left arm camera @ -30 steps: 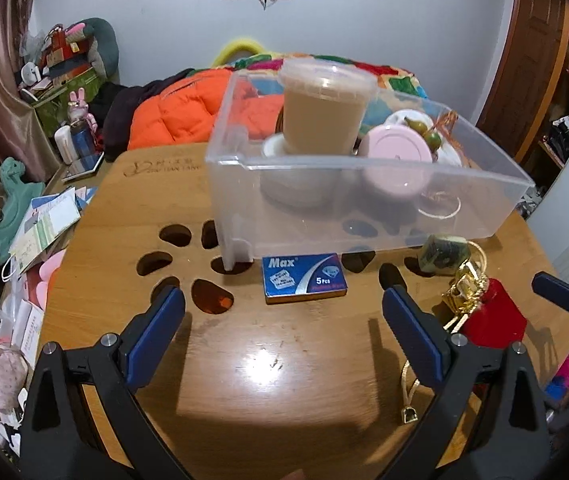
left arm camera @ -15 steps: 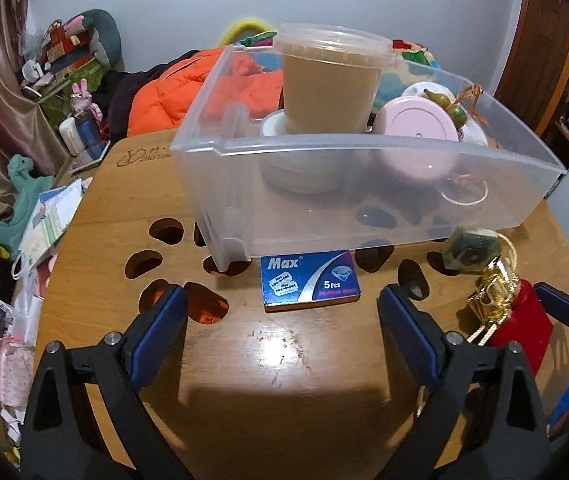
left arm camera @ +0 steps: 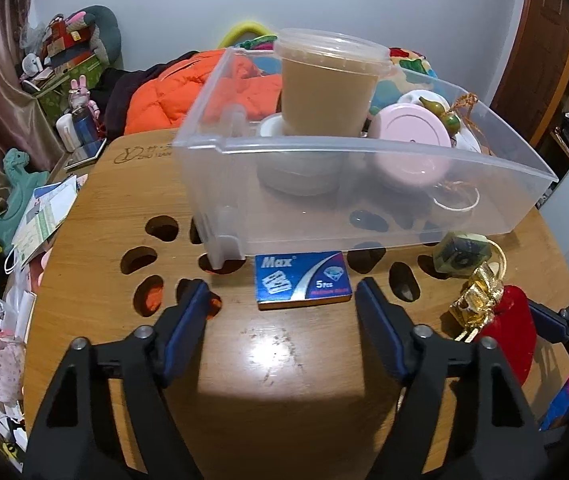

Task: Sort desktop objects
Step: 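Grasp the red velvet pouch with the right tool while the left tool grasps the blue Max box, then carry the red pouch and Max box over the clear box with both tools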

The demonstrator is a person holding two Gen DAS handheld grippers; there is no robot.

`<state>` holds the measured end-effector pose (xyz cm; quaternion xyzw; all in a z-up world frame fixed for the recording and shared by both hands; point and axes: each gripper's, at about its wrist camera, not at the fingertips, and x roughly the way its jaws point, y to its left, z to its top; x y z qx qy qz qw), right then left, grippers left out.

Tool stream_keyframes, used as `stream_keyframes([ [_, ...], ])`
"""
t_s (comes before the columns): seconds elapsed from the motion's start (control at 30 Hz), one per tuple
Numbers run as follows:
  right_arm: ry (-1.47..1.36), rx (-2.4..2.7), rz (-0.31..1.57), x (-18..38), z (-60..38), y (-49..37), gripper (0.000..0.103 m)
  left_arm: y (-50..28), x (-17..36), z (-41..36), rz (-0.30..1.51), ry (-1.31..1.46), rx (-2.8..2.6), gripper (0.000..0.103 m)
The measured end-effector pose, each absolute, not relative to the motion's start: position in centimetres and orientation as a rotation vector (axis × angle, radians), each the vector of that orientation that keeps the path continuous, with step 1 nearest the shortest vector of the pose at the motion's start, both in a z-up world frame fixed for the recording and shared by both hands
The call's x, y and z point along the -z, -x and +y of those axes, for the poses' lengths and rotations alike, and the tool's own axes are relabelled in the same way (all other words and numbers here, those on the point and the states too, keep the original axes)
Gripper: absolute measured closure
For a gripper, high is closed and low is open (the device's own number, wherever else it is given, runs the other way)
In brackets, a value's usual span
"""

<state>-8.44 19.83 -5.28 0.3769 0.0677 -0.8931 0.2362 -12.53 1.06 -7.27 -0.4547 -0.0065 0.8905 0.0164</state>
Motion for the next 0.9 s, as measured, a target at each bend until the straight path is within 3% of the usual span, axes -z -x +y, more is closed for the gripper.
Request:
stream_keyframes([
  [0.27,-1.006,2.436,0.168,4.9,20.2,8.0,0.056,11.9,6.8,0.6,0.020,1.386,-2.780,0.057],
  [0.67,-0.992,2.439,0.096,4.0,21.6,7.8,0.081,9.7,5.9,1.1,0.036,1.320,-2.767,0.057],
  [0.9,-0.973,2.446,0.067,3.4,22.2,7.6,0.084,8.5,4.3,1.2,-0.012,1.254,-2.764,0.057],
])
